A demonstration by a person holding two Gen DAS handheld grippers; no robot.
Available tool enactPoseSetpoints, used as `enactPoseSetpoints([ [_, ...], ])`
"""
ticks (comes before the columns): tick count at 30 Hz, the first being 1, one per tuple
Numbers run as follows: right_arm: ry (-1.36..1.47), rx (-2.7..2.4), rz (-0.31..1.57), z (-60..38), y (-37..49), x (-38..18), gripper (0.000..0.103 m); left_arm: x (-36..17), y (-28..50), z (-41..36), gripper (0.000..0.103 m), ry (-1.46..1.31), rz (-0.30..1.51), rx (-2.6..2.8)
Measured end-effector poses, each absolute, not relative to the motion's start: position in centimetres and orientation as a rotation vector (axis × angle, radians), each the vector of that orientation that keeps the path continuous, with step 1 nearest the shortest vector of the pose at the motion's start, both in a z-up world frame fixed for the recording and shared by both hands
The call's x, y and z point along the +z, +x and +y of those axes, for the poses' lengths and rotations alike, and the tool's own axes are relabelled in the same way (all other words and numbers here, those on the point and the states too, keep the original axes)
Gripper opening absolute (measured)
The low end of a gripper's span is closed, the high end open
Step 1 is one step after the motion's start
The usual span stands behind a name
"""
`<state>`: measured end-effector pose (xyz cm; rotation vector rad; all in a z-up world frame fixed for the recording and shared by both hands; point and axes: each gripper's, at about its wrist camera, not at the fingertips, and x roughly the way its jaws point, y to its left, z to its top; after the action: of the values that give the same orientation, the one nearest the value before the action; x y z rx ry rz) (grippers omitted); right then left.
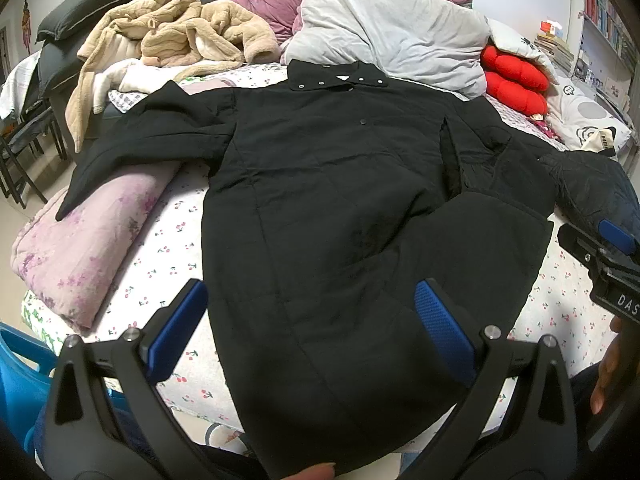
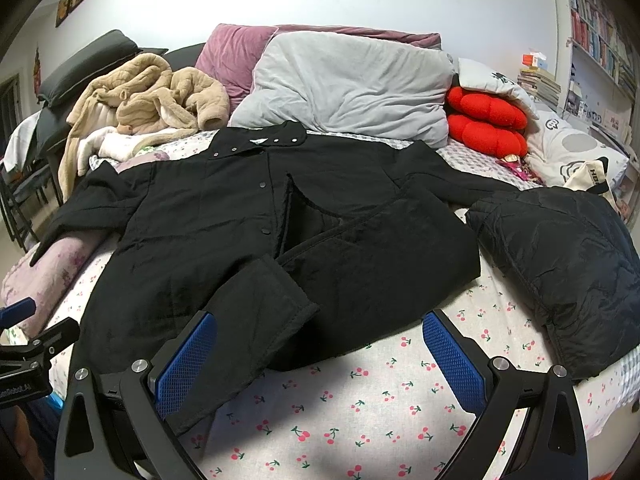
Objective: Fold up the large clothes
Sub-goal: 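Move both tools toward the hem of the black coat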
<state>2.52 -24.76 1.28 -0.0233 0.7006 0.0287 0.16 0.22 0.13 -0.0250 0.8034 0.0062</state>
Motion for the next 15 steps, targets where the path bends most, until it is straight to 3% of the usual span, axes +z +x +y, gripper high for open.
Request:
enactPoseSetpoints([
  [15, -0.062, -0.061, 0.655, -25.1, 3.3, 2.9, 0.103, -0.9, -0.2, 0.1, 0.103, -0.038, 0.823, -0.011],
])
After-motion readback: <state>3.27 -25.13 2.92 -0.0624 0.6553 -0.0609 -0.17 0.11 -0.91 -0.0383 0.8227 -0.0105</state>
